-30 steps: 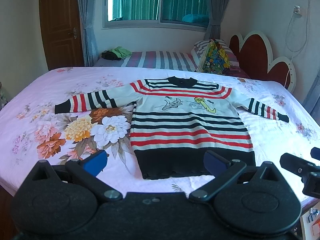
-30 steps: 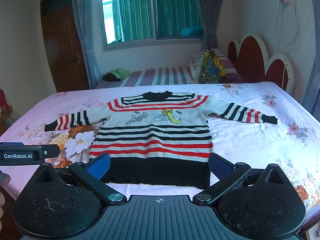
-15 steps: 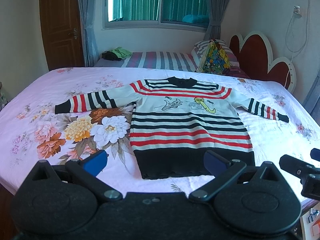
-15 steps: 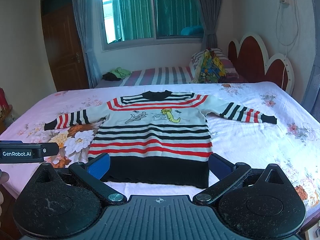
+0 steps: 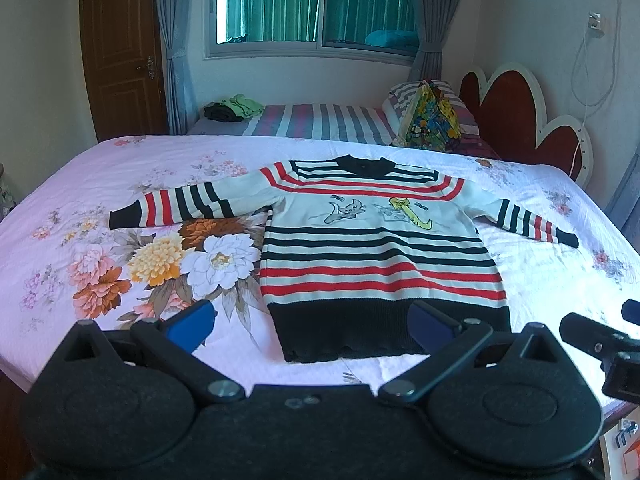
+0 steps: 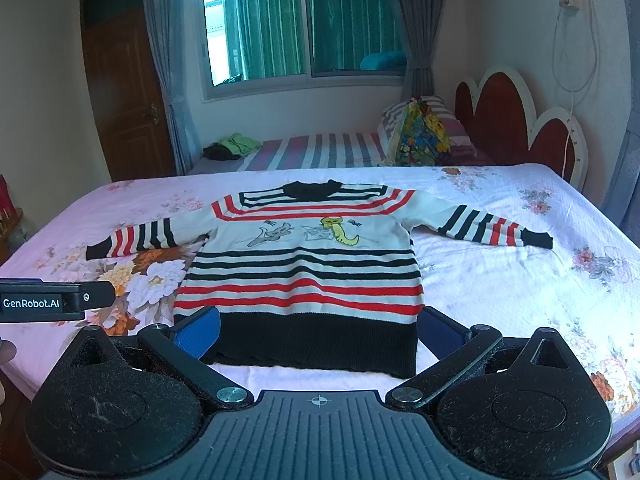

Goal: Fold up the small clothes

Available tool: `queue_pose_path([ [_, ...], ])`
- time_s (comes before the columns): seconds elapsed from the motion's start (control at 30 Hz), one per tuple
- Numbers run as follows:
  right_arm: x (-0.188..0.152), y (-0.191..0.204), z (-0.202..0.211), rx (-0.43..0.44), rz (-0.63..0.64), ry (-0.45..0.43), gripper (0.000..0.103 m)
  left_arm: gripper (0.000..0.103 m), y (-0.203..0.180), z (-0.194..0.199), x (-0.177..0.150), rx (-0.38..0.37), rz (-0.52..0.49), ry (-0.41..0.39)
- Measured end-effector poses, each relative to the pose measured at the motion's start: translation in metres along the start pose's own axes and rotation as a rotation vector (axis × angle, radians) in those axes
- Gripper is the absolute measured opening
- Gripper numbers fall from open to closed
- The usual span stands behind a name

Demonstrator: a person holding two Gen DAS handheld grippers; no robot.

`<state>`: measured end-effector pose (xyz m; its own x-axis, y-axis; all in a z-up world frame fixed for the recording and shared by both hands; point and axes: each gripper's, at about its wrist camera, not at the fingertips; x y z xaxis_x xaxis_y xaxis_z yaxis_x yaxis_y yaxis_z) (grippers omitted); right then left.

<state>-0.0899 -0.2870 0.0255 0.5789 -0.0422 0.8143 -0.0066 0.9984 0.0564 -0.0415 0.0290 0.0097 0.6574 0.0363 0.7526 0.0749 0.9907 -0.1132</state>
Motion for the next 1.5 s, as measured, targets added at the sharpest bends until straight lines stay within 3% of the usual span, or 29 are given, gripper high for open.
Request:
queue_pose_path([
  [0.53, 0.01, -0.008, -0.022, -0.031, -0.005, 0.009, 0.103, 0.102, 0.0, -0.009, 0.011, 0.003, 0.012, 0.008],
  [0.93, 0.022, -0.026, -0.061, -0.061, -0.025, 0.022, 0.103, 0.102, 0.003, -0.056, 0.032, 0.023, 0.017, 0.032],
  [1.3, 0.051, -0.047, -0.115, -0.061, -0.035, -0.017, 0.103, 0.102, -0.011, -0.107, 0.053, 0.033, -0.016, 0.044],
  [1.5, 0.068, -0.066, -0.153, -0.044, -0.046, -0.017, 0.103, 0.102, -0.012, -0.147, 0.071, 0.024, 0.028, 0.074],
])
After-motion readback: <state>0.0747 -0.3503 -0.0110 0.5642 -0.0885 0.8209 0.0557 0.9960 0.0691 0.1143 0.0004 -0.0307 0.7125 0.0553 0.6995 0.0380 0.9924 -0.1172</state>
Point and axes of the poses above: each gripper's, at about its wrist camera, not at the fingertips, and z roughly against the way its jaws point, y to its left, x to its top, and after that the axes turned 8 degrees about -x, right-handed
